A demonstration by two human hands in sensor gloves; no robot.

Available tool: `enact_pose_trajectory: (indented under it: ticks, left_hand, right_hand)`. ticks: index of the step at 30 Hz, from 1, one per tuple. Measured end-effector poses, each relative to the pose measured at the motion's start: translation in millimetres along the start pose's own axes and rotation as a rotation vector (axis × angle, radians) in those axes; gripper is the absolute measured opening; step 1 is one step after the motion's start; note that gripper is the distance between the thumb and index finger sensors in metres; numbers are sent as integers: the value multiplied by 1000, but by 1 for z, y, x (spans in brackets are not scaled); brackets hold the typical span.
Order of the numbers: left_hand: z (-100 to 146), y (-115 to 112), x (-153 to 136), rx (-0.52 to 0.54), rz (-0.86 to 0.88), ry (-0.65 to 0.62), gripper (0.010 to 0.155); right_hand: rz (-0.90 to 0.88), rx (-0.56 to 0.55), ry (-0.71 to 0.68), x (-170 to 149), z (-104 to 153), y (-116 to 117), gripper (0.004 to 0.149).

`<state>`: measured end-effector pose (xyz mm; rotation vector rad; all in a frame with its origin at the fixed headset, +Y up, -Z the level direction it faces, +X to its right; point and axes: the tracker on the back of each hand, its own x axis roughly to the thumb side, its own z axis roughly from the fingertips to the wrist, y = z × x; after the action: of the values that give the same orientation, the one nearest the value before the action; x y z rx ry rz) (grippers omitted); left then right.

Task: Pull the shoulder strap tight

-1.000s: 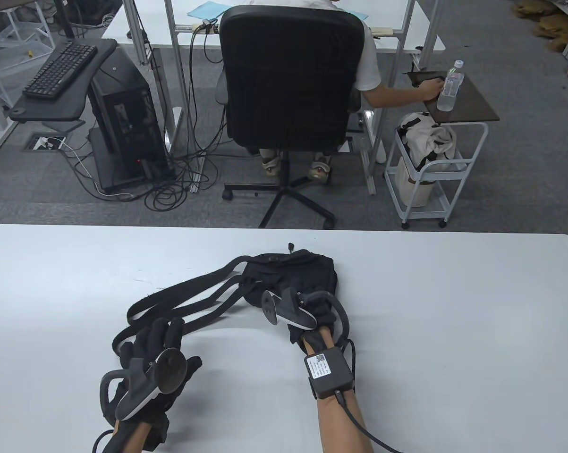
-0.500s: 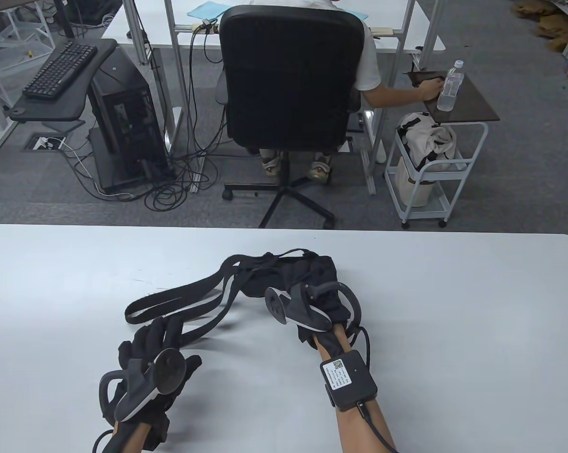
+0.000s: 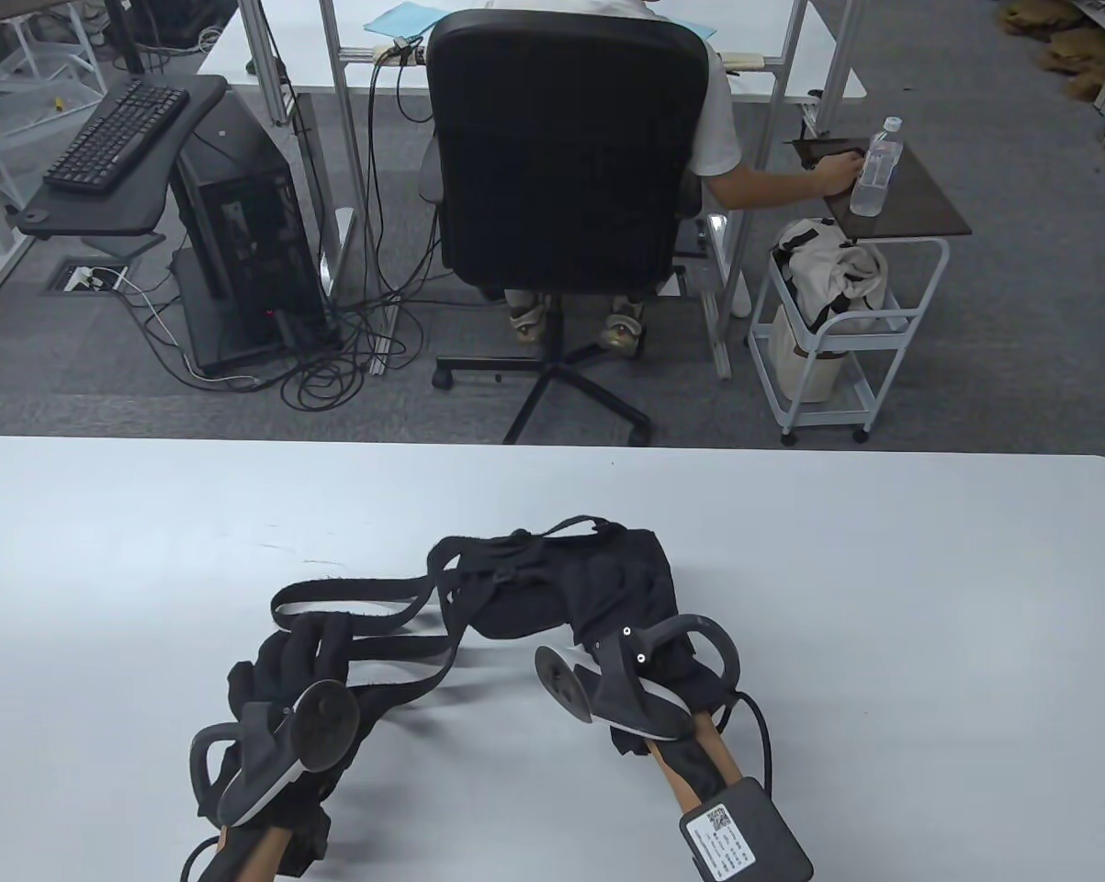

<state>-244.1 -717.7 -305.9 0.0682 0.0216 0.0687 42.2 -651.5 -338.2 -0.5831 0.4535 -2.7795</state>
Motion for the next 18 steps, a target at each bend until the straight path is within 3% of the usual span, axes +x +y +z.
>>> enact_pose_trajectory:
  ticks: [7,10,11,13,18]
  left_hand:
    - [0,-1,-2,-5,5,5,85]
    - [0,-1,-2,-6,13,8,85]
    - [0,-1,-3,-8,13,10,85]
    - [0,-1,-3,-14,8,12,85]
    - [-1,-3,-1,-25,2,3,85]
  right_hand:
    - [-127,84,-84,27,37,42,57]
    - [-230,216,-134,35,49,59,65]
    - [-254,336,-146,37,52,65,74]
    - [-276,431,-163,34,55,69,88]
    - [-510,391,-116,5,56,54,92]
